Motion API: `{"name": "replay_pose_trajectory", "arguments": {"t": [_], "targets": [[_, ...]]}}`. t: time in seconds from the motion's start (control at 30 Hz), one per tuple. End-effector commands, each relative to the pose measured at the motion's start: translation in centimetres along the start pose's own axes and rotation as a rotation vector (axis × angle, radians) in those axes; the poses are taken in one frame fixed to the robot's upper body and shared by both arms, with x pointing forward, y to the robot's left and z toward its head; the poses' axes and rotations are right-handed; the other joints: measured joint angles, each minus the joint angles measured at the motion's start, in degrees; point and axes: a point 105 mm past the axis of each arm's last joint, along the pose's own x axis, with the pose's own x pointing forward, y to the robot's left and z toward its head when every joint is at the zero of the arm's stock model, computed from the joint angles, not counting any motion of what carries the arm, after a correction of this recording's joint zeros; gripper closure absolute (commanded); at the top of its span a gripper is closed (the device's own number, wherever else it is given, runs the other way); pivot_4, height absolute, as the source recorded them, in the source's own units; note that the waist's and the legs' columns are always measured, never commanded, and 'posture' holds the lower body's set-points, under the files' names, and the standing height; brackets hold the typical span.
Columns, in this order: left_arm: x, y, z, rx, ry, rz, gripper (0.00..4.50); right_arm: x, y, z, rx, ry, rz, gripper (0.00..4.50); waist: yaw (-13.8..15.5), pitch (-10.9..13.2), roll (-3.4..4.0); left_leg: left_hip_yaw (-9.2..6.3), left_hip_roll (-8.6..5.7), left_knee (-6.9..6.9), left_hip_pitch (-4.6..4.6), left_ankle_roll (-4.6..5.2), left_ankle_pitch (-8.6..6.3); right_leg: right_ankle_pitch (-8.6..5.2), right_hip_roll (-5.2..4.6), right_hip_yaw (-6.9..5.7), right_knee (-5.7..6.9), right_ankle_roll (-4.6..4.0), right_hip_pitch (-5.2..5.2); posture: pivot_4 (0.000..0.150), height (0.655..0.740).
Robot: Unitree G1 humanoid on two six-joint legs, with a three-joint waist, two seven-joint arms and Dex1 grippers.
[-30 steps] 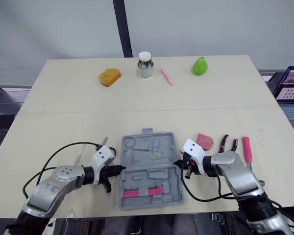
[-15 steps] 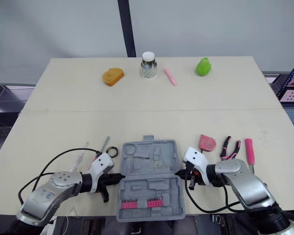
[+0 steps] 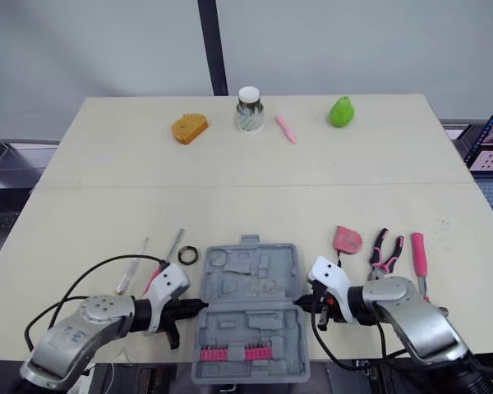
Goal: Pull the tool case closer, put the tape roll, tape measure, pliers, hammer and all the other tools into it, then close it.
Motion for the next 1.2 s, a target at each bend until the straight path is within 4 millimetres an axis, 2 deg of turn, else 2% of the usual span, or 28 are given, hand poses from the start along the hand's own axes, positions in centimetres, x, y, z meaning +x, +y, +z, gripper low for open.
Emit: {"name": "replay_pose_trajectory", "arguments": {"t": [0.03, 0.33, 0.63, 0.9, 1.2], "targets": [[0.1, -1.2, -0.5, -0.014, 0.006, -0.048, 4.5, -0.2, 1.1, 1.2, -0.03, -0.046, 0.029, 4.42, 0.0, 0.0, 0.0, 0.0, 0.0, 0.0, 0.0, 0.01, -0.01, 0.0, 0.0, 0.0, -0.01, 0.0, 0.0, 0.15, 0.74], [0.0, -1.2, -1.0, -0.023, 0.019, -0.047, 4.5, -0.3, 1.7, 0.7, -0.012, -0.037, 0.037, 4.42, 0.0, 0.0, 0.0, 0.01, 0.02, 0.0, 0.0, 0.02, -0.04, -0.01, 0.02, 0.0, -0.05, -0.01, 0.0, 0.15, 0.74], [-0.1, -1.3, -1.2, -0.032, 0.02, -0.044, 4.5, -0.5, 1.4, 0.5, -0.006, -0.033, 0.026, 4.42, 0.0, 0.0, 0.0, 0.02, 0.03, 0.0, 0.0, 0.02, -0.06, -0.01, 0.02, 0.0, -0.07, -0.01, 0.0, 0.15, 0.74], [-0.2, -1.0, -1.2, -0.037, 0.016, -0.029, 4.5, -0.5, 1.0, 0.4, -0.008, -0.027, 0.016, 4.42, 0.0, 0.0, 0.0, 0.02, 0.04, 0.0, 0.0, 0.03, -0.08, -0.01, 0.03, 0.0, -0.08, -0.01, 0.0, 0.15, 0.74], [-1.7, -0.1, -1.9, -0.061, 0.025, 0.019, 4.5, -1.8, -0.5, -0.5, 0.006, -0.009, -0.047, 4.42, 0.0, 0.0, 0.0, 0.03, 0.05, 0.0, 0.0, 0.03, -0.08, -0.01, 0.03, 0.0, -0.09, -0.02, 0.0, 0.15, 0.74]]}}
